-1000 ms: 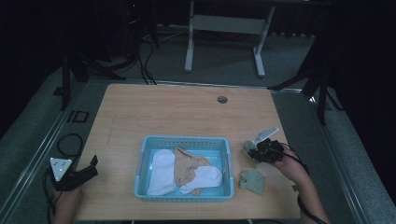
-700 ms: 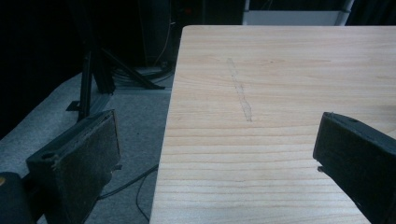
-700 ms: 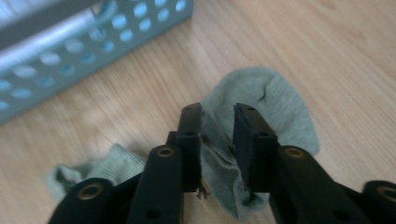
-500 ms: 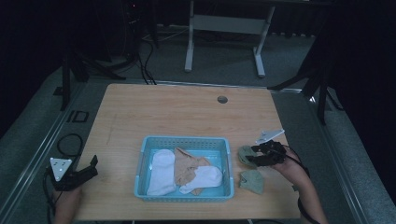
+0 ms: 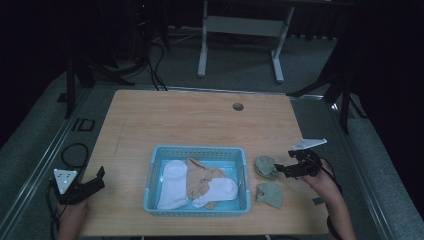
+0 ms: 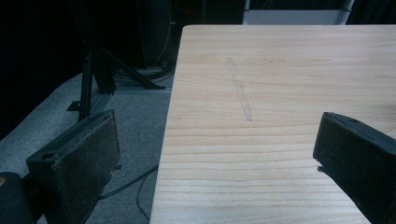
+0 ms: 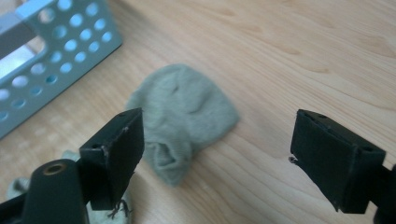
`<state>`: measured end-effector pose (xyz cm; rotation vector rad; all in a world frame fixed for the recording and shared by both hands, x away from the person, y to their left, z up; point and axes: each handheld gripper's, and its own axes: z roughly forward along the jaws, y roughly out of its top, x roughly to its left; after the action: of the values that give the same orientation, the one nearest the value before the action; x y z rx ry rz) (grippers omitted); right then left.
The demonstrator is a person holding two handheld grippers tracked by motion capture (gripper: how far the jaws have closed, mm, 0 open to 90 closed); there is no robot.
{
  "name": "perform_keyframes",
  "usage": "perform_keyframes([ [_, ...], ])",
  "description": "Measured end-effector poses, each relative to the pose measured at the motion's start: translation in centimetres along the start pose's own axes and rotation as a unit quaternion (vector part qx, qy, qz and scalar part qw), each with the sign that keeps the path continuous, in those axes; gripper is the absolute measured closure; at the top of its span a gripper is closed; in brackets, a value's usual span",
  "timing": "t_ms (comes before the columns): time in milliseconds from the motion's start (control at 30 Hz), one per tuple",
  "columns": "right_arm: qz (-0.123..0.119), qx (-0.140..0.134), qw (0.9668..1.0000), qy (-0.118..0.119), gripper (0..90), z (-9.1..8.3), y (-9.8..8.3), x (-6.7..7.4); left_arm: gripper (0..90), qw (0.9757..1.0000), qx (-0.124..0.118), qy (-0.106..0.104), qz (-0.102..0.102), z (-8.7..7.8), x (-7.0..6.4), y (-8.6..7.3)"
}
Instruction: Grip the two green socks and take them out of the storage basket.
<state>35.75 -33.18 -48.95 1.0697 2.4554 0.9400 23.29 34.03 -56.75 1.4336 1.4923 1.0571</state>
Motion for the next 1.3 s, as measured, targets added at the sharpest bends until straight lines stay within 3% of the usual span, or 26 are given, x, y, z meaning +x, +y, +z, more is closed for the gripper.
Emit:
perform_keyframes([
  [33, 0.013, -0.01, 0.9999, 0.002, 12.1, -0.2, -0.4, -0.5, 0.3, 1.0, 0.0, 0.0, 0.0, 0.0, 0.0, 0.0],
  [100, 0.01, -0.017, 0.9998, -0.01, 11.7, -0.4, -0.9, -0.6, 0.4, 1.0, 0.0, 0.0, 0.0, 0.0, 0.0, 0.0],
  [300, 0.038, -0.035, 0.9977, -0.043, 11.6, -0.6, -2.6, -1.6, 0.3, 1.0, -0.001, 0.0, 0.0, 0.0, 0.0, 0.0],
  [400, 0.061, -0.055, 0.9948, -0.06, 11.6, -0.9, -3.8, -2.4, 0.3, 1.0, -0.001, 0.0, 0.0, 0.0, 0.0, 0.0],
  [533, 0.09, -0.059, 0.9902, -0.089, 11.6, -1.0, -5.2, -3.1, 0.3, 1.0, 0.0, 0.001, 0.001, 0.0, 0.0, 0.0],
  [767, 0.126, -0.038, 0.9867, -0.095, 11.7, -0.1, -7.6, -3.8, 0.3, 1.0, 0.0, 0.002, 0.002, 0.0, 0.0, 0.0],
  [1000, 0.132, -0.036, 0.9856, -0.1, 11.8, 0.7, -9.1, -3.8, 0.3, 1.0, 0.0, 0.001, 0.002, 0.0, 0.0, 0.0],
  [1100, 0.141, -0.043, 0.9835, -0.106, 11.8, 0.7, -9.4, -3.9, 0.3, 1.0, 0.0, 0.001, 0.002, 0.0, 0.0, 0.0],
  [1300, 0.146, -0.04, 0.9831, -0.103, 11.9, 0.8, -9.7, -3.9, 0.4, 1.0, 0.0, 0.0, 0.002, 0.0, 0.0, 0.0],
])
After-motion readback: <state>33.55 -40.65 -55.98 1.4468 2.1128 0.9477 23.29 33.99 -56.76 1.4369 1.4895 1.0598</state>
